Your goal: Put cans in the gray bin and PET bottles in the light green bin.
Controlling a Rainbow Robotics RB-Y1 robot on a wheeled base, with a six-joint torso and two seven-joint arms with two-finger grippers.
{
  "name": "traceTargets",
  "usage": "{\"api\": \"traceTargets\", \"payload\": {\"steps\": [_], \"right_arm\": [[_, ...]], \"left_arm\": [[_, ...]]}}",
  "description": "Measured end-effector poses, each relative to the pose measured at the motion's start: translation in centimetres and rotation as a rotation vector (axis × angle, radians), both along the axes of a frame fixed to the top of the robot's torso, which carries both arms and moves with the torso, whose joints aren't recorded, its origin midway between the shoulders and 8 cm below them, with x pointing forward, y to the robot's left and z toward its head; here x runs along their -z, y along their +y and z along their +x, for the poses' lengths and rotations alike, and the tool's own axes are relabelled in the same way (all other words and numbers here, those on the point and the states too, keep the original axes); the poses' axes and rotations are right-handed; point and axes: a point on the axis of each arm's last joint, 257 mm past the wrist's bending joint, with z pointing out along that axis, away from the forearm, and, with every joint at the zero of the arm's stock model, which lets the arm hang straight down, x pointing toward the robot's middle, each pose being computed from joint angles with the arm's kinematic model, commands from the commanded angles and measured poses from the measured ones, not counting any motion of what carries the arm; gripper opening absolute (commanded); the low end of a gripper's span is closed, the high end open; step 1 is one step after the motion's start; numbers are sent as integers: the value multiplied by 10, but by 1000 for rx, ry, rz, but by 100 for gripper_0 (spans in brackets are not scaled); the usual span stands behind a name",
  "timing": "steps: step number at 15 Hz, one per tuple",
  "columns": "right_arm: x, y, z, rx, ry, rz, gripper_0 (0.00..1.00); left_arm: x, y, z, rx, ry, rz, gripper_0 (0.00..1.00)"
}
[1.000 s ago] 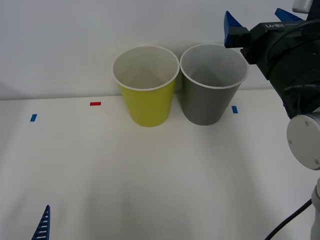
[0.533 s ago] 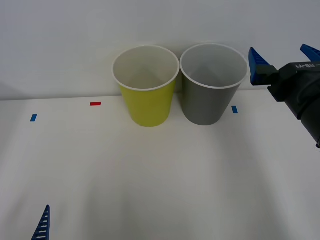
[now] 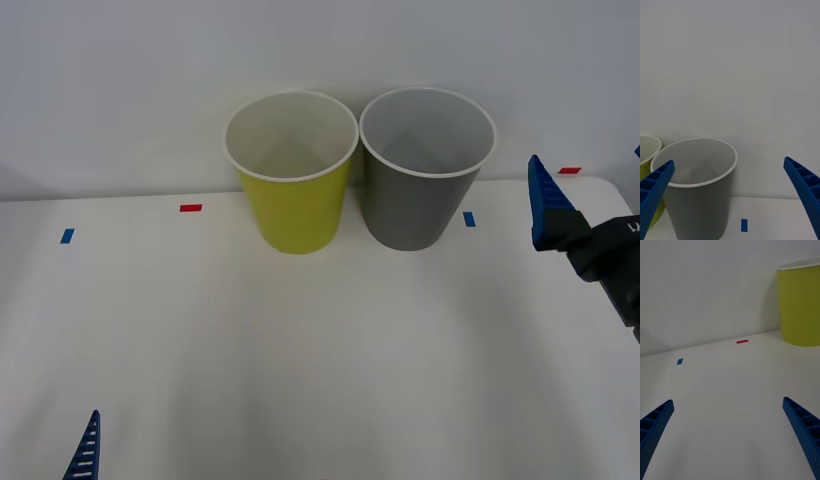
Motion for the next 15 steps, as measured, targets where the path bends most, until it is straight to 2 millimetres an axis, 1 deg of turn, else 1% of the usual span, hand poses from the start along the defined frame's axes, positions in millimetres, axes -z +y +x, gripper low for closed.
{"api": "traceTargets", "payload": {"steps": [1,2,4,5,7,11,15], "right_arm": [[9,-4,-4,3,-22,-9,100],[24,-10,-8,12,-30,-28,100],[61,-22,-17,50,2,-82,100],[75,-27,-21,67,17,-92,100],[87,-31,-26,79,41,-79,100],[100,-39,-36,109,70,-56,100],[109,-37,-43,97,96,-59,100]], "left_arm": [[0,0,0,0,0,0,100],[0,0,0,0,0,0,100],[0,0,0,0,0,0,100],[0,0,0,0,0,0,100],[0,0,0,0,0,0,100],[0,0,0,0,0,0,100],[0,0,0,0,0,0,100]]}}
